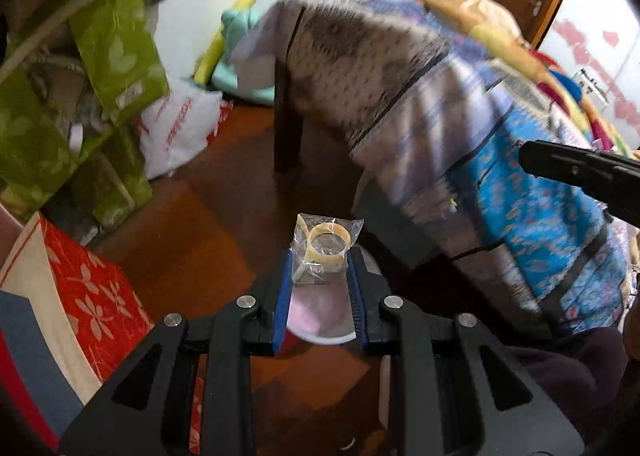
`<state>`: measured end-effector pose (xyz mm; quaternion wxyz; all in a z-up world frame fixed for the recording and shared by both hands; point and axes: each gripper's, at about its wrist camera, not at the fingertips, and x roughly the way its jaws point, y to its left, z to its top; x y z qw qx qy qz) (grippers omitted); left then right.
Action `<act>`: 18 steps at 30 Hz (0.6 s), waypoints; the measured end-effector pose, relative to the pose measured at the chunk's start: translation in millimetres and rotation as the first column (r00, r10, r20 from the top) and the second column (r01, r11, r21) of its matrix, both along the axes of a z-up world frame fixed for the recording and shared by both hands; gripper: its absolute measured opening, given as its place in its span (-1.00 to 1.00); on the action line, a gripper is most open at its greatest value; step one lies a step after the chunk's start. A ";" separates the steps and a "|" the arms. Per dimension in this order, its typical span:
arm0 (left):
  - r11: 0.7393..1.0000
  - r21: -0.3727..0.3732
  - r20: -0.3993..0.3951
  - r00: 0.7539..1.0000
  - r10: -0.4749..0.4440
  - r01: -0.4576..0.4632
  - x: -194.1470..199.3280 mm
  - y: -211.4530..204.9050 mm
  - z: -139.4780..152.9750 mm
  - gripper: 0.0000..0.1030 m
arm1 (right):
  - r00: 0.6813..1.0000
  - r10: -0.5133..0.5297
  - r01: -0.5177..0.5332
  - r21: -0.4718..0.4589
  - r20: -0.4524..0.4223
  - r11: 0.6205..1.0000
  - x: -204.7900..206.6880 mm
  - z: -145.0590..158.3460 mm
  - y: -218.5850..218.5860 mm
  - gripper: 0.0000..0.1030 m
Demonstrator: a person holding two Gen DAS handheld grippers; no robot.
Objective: Collect trash
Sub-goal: 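Carry the bag and figurine in both tools down over the white bucket, then open both tools to drop the bag and figurine into the bucket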
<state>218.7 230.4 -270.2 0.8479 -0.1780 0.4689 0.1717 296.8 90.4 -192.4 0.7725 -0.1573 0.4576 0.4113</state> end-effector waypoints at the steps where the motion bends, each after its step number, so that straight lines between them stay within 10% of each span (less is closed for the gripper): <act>1: 1.000 -0.013 -0.021 1.000 0.002 -0.002 2.5 2.7 -10.6 -0.49 | 1.000 0.011 -0.011 -0.010 -0.017 1.000 0.1 -6.3 4.9 -0.61; 18: 0.978 -0.204 -0.287 0.958 -0.016 -0.045 40.8 21.6 -144.8 -0.48 | 0.952 0.086 -0.145 -0.182 -0.295 0.973 22.9 -109.4 64.0 -0.59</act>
